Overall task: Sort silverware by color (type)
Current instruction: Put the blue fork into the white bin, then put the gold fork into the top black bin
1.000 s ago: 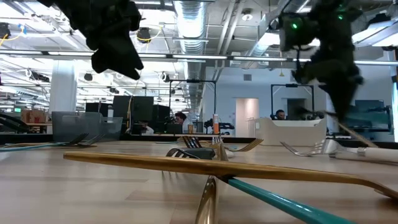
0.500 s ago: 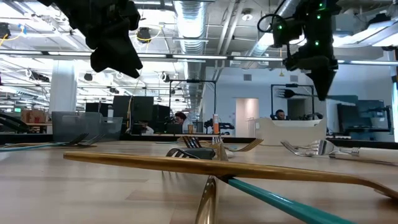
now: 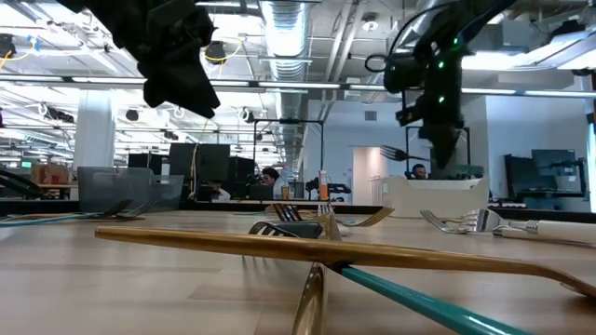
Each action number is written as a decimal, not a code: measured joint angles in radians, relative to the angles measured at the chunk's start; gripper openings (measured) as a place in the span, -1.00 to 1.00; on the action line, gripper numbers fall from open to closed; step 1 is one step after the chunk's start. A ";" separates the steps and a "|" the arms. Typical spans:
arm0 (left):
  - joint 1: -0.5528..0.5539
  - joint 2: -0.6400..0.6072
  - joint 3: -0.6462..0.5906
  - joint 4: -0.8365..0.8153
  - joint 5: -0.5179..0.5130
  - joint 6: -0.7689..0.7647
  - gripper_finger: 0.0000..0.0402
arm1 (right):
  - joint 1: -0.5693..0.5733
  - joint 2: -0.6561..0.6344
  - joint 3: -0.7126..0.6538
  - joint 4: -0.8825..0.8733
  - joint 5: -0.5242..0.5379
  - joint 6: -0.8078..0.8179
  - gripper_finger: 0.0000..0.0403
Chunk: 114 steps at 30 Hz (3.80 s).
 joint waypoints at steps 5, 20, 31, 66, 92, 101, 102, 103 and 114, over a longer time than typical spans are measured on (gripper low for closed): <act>0.006 0.000 0.000 0.000 0.012 -0.076 -0.32 | -0.094 0.072 0.000 0.037 0.020 -0.110 -0.92; 0.006 0.000 0.000 -0.019 -0.035 -0.116 -0.32 | -0.149 0.094 -0.001 0.086 0.022 -0.181 -0.45; 0.029 0.000 0.000 -0.018 -0.028 -0.091 -0.31 | -0.087 -0.067 0.000 0.101 -0.339 0.155 -0.32; 0.149 0.001 0.058 -0.113 0.134 0.273 -0.31 | 0.663 0.145 -0.002 0.435 -0.403 1.160 -0.37; 0.275 -0.061 -0.047 -0.305 0.303 0.408 -0.31 | 0.817 0.063 0.000 0.427 -0.345 1.443 -0.36; 0.276 -0.063 -0.048 -0.263 0.280 0.287 -0.31 | 0.698 0.075 0.001 0.364 -0.294 1.307 -0.37; 0.276 -0.063 -0.048 -0.254 0.277 0.287 -0.31 | 0.692 0.090 0.001 0.366 -0.296 1.308 -0.37; 0.276 -0.063 -0.048 -0.243 0.269 0.287 -0.31 | 0.686 0.105 -0.001 0.362 -0.306 1.309 -0.37; 0.276 -0.062 -0.048 -0.242 0.180 0.292 -0.31 | 0.640 0.146 -0.001 0.444 -0.374 1.276 -0.37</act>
